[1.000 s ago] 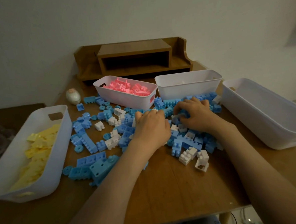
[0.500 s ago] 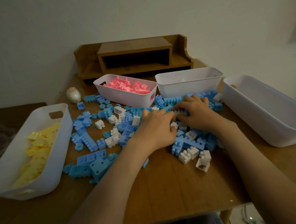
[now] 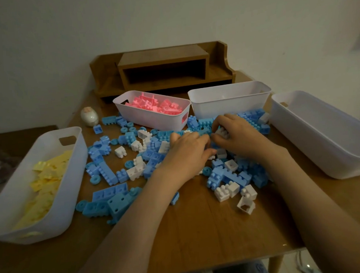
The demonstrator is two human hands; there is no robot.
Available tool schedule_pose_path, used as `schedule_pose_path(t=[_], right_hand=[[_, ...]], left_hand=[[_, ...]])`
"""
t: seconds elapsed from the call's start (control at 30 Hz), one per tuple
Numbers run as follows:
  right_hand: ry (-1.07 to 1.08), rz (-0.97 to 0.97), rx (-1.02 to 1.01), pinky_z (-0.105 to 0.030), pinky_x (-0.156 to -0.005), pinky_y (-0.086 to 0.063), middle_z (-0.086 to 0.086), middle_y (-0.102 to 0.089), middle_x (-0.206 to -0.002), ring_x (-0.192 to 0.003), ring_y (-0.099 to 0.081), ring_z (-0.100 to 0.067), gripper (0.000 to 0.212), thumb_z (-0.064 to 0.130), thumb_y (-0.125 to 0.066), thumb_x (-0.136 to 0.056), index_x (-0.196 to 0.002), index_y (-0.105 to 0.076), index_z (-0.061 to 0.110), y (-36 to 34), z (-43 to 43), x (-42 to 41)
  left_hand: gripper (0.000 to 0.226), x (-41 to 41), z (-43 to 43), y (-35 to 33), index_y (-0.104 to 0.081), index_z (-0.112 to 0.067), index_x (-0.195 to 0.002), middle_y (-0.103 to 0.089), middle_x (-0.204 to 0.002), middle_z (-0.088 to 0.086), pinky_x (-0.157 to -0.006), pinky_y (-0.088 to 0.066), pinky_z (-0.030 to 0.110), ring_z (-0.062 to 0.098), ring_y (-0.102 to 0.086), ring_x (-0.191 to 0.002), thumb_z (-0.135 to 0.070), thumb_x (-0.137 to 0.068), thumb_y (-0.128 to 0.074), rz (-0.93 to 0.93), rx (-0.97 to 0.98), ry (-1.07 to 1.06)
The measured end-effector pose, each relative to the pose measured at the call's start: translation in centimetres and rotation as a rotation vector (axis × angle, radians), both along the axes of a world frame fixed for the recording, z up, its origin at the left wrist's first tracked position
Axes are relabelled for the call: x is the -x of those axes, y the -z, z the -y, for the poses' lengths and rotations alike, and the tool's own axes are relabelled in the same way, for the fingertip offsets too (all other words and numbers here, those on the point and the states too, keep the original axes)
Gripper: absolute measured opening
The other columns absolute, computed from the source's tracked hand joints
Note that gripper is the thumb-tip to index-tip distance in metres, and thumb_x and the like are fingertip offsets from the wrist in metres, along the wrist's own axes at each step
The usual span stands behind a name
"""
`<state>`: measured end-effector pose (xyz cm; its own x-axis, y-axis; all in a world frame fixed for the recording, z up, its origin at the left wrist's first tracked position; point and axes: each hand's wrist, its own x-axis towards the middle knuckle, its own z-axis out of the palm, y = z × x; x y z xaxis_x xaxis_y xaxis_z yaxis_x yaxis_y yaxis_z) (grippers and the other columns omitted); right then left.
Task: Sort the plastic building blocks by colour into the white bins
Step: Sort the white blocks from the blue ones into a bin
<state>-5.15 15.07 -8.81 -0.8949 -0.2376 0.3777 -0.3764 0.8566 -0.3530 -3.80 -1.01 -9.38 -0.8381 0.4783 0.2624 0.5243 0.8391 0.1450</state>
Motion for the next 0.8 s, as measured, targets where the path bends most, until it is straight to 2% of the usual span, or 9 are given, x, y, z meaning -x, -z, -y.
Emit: schedule_pose_path(t=[0.1, 0.23, 0.3, 0.37, 0.43, 0.57, 0.7, 0.8], right_hand=[[-0.016, -0.01, 0.025, -0.031, -0.072, -0.038, -0.001, -0.047, -0.083, -0.08, -0.043, -0.015, 0.015, 0.025, -0.055, -0.091, -0.09, -0.057, 0.01, -0.1, 0.1, 0.0], [-0.003, 0.069, 0.09, -0.025, -0.057, -0.033, 0.004, -0.049, -0.075, -0.069, -0.047, -0.014, 0.017, 0.032, -0.053, -0.092, -0.088, -0.045, 0.018, -0.3, 0.2, -0.4], [-0.027, 0.091, 0.074, -0.027, -0.061, -0.036, 0.001, -0.053, -0.079, -0.072, -0.05, -0.016, 0.017, 0.031, -0.055, -0.091, -0.092, -0.044, 0.019, -0.4, 0.2, -0.6], [-0.049, 0.114, 0.026, -0.03, -0.073, -0.042, -0.003, -0.057, -0.087, -0.081, -0.053, -0.019, 0.016, 0.029, -0.056, -0.091, -0.101, -0.048, 0.019, -0.5, 0.3, -0.8], [-0.066, 0.139, -0.025, -0.033, -0.086, -0.041, 0.0, -0.057, -0.094, -0.088, -0.051, -0.016, 0.018, 0.027, -0.056, -0.091, -0.107, -0.053, 0.021, -0.7, 0.4, -0.9], [-0.107, 0.166, -0.061, -0.027, -0.087, -0.036, 0.009, -0.052, -0.094, -0.09, -0.045, -0.008, 0.008, 0.022, -0.058, -0.089, -0.096, -0.061, 0.022, -1.4, 0.2, -1.1], [-0.121, 0.215, -0.054, -0.029, -0.09, -0.035, 0.007, -0.051, -0.097, -0.097, -0.046, -0.012, 0.004, 0.026, -0.062, -0.086, -0.086, -0.059, 0.026, -1.8, -0.5, -1.3], [-0.087, 0.3, -0.145, -0.036, -0.102, -0.025, 0.008, -0.056, -0.104, -0.102, -0.049, -0.013, 0.005, 0.033, -0.061, -0.087, -0.089, -0.061, 0.029, -2.0, -0.8, -1.4]], left_hand=[[0.026, 0.0, -0.1, 0.0, -0.05, -0.021, -0.098, -0.047, -0.094, -0.008, -0.075, -0.014, 0.031, 0.015, -0.048, -0.103, -0.046, -0.097, -0.041, -0.002, -0.031, -0.027], [0.033, -0.2, -0.1, -0.2, -0.048, -0.017, -0.102, -0.058, -0.098, -0.003, -0.085, -0.023, 0.033, 0.017, -0.053, -0.099, -0.047, -0.098, -0.036, -0.032, -0.099, -0.102], [0.034, -0.2, -0.1, -0.2, -0.047, -0.015, -0.106, -0.061, -0.098, -0.001, -0.086, -0.024, 0.033, 0.019, -0.055, -0.096, -0.046, -0.099, -0.035, -0.051, -0.105, -0.139], [0.034, -0.2, -0.1, -0.2, -0.045, -0.014, -0.11, -0.063, -0.098, 0.001, -0.086, -0.024, 0.034, 0.02, -0.056, -0.095, -0.044, -0.1, -0.033, -0.077, -0.091, -0.168], [0.035, -0.1, -0.2, -0.2, -0.043, -0.013, -0.115, -0.063, -0.098, 0.002, -0.085, -0.025, 0.034, 0.021, -0.058, -0.094, -0.043, -0.1, -0.032, -0.103, -0.081, -0.181], [0.037, 0.2, 0.0, 0.0, -0.039, -0.011, -0.123, -0.063, -0.098, 0.003, -0.081, -0.025, 0.033, 0.022, -0.057, -0.092, -0.04, -0.101, -0.031, -0.128, -0.047, -0.173], [0.04, 0.2, -0.1, 0.1, -0.037, -0.01, -0.129, -0.06, -0.1, 0.003, -0.08, -0.023, 0.034, 0.022, -0.054, -0.095, -0.038, -0.101, -0.032, -0.102, -0.042, -0.153], [0.038, 0.1, 0.0, 0.0, -0.037, -0.011, -0.129, -0.061, -0.098, 0.003, -0.081, -0.025, 0.034, 0.023, -0.054, -0.092, -0.038, -0.102, -0.032, -0.121, -0.025, -0.138]])
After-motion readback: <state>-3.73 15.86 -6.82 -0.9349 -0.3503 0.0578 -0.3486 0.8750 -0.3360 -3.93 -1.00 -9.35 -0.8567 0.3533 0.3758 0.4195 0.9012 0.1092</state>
